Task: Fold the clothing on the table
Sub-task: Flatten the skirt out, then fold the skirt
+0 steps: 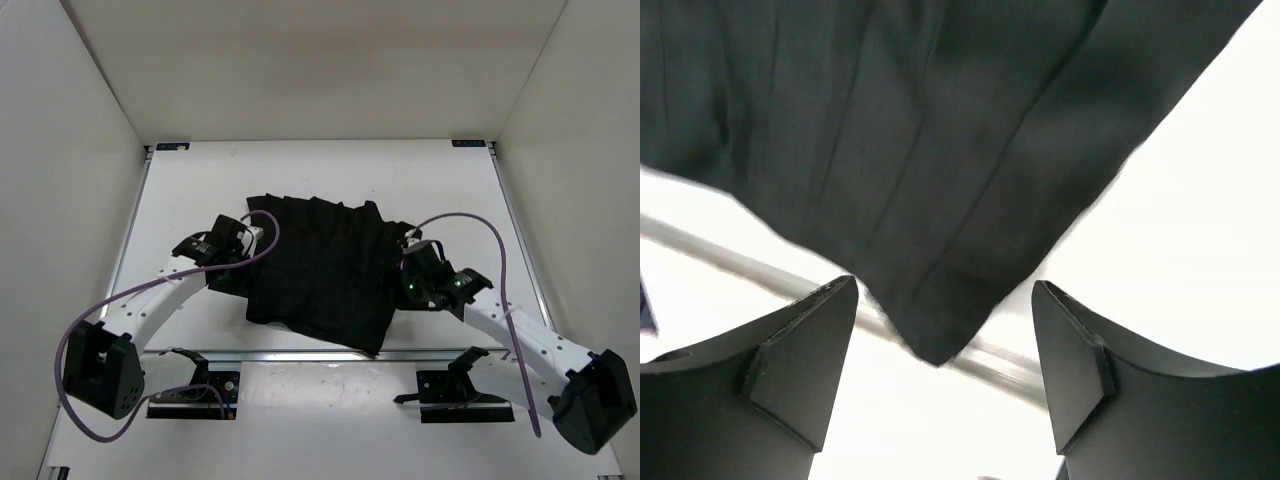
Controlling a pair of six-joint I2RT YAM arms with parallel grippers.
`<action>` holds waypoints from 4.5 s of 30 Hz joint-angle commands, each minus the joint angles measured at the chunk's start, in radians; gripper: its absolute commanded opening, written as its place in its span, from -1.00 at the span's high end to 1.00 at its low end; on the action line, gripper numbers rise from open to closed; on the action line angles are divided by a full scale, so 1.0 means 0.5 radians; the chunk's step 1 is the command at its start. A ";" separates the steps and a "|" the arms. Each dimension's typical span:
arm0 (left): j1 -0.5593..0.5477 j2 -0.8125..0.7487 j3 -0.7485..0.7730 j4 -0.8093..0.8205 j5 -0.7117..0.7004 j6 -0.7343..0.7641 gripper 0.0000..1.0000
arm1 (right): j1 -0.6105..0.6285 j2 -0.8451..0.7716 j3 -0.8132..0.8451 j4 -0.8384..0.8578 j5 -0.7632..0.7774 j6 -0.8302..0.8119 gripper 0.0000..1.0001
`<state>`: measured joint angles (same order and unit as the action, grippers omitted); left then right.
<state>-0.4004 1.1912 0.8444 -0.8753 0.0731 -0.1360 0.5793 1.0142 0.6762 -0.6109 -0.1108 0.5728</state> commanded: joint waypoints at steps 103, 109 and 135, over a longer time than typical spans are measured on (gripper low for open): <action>0.098 -1.499 -0.490 -0.139 0.247 -1.124 1.00 | -0.665 -0.524 -0.055 -0.900 -0.546 -0.370 1.00; 0.233 -1.370 -0.109 -0.345 0.317 -0.962 1.00 | -0.757 -0.636 0.224 -1.236 -0.460 -0.452 1.00; 0.660 0.443 0.249 1.241 0.403 -0.832 -0.43 | -1.118 1.187 1.157 0.543 -0.984 -0.373 0.03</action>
<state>-0.0959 1.3804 0.8547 -0.3748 0.2657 -0.5465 0.0513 1.6623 1.2270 -0.5301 -0.6491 0.3412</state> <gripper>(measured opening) 0.689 0.467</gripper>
